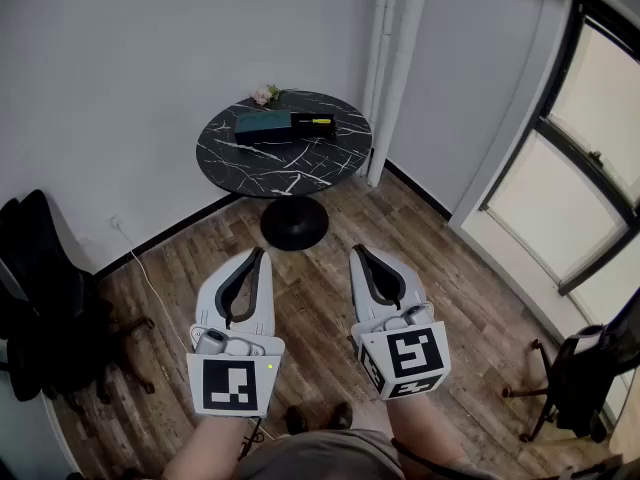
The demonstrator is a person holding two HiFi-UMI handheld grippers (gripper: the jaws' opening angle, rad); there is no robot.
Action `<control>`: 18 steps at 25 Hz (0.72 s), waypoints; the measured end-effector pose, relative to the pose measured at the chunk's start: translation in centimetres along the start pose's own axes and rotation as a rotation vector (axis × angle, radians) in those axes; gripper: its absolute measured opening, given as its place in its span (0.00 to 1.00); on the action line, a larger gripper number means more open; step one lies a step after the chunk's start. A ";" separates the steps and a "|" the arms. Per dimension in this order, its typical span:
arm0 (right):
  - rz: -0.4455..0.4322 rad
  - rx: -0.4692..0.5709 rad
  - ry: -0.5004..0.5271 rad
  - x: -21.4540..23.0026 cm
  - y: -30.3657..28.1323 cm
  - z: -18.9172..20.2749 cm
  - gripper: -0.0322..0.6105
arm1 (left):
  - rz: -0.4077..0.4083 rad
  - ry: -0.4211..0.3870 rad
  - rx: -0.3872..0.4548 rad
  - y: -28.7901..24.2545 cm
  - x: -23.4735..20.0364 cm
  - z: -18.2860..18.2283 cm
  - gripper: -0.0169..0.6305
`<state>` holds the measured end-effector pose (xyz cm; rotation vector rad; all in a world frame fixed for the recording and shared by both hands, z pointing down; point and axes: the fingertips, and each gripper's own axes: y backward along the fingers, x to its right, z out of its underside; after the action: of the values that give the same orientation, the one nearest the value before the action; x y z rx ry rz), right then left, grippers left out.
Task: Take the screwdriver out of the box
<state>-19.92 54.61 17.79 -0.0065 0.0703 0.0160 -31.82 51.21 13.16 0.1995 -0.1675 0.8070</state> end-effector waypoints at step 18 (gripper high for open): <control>-0.008 0.016 -0.056 6.1 1.0 1.4 0.09 | 0.013 -0.037 -0.022 -3.6 4.6 0.3 0.03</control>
<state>-13.81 55.70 18.71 0.0102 0.0145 0.0081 -26.08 51.96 14.10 0.1930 -0.2127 0.8142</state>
